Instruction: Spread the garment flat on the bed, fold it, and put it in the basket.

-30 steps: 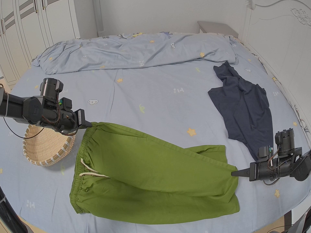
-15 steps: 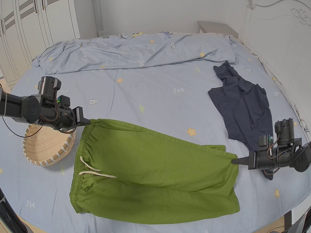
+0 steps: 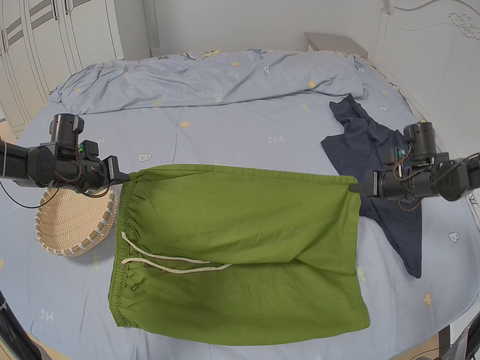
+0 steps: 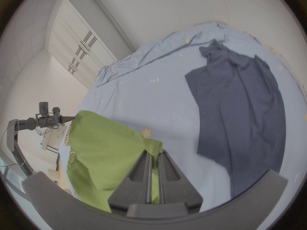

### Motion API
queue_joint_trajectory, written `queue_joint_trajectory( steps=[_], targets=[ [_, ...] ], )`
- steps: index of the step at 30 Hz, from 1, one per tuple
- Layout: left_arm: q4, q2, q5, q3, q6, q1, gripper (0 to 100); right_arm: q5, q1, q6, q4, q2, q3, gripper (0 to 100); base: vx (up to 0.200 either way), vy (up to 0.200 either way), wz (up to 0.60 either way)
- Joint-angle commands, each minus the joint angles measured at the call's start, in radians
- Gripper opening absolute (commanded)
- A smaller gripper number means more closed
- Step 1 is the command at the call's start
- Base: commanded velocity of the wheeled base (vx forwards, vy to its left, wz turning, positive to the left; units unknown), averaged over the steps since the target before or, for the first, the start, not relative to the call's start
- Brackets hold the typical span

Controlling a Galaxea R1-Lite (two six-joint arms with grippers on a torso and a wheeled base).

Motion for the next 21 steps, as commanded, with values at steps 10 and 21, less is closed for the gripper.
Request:
queue_joint_trajectory(
  steps=[10, 21],
  targets=[
    [-0.05, 0.034, 0.002, -0.046, 0.047, 0.052, 0, -0.394, 0.09, -0.127, 0.163, 0.318, -0.52, 0, 0.0, 0.0, 0.0],
    [-0.108, 0.097, 0.087, -0.066, 0.102, 0.052, 0, -0.46, 0.12, -0.204, 0.107, 0.405, -0.657, 0, 0.0, 0.0, 0.0]
  ],
)
